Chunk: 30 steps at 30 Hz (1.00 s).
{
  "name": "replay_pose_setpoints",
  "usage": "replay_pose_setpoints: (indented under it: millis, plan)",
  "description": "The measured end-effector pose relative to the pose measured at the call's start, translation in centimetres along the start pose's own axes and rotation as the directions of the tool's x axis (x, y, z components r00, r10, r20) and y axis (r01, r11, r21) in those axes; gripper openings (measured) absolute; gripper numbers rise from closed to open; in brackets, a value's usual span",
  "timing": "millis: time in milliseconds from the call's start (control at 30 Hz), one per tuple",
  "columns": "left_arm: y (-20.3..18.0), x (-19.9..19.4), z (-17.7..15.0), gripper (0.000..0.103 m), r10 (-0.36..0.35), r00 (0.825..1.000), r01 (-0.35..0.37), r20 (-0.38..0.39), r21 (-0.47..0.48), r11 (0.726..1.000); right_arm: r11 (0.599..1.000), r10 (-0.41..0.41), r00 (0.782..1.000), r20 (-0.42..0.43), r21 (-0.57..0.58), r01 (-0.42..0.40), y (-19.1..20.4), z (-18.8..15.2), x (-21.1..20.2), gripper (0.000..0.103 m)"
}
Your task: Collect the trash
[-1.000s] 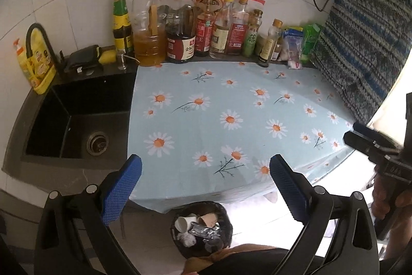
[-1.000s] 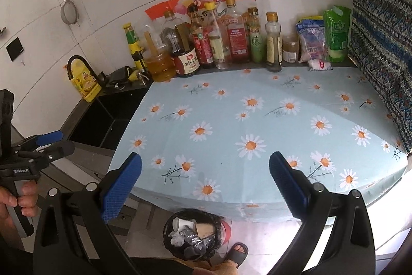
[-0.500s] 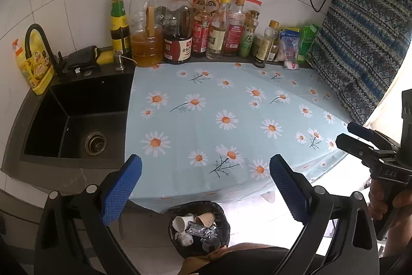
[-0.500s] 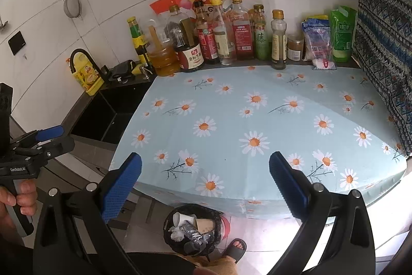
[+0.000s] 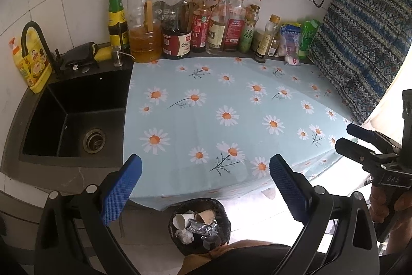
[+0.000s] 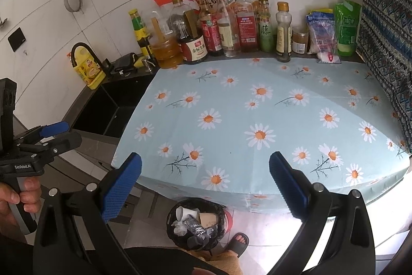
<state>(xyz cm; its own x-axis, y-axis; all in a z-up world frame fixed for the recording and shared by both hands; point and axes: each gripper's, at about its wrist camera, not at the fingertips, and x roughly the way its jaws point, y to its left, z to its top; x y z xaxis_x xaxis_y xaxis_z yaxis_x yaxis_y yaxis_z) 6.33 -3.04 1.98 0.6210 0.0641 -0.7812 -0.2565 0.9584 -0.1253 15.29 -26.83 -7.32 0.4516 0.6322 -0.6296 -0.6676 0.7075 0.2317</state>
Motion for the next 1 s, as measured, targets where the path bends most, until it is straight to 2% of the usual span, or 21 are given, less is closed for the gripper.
replay_pose_setpoints:
  millis: [1000]
  plan:
    - [-0.4, 1.9, -0.2, 0.096, -0.002, 0.999, 0.002, -0.041, -0.01, 1.0, 1.0, -0.015, 0.999, -0.031, 0.017, 0.015, -1.4, 0.0, 1.3, 0.098]
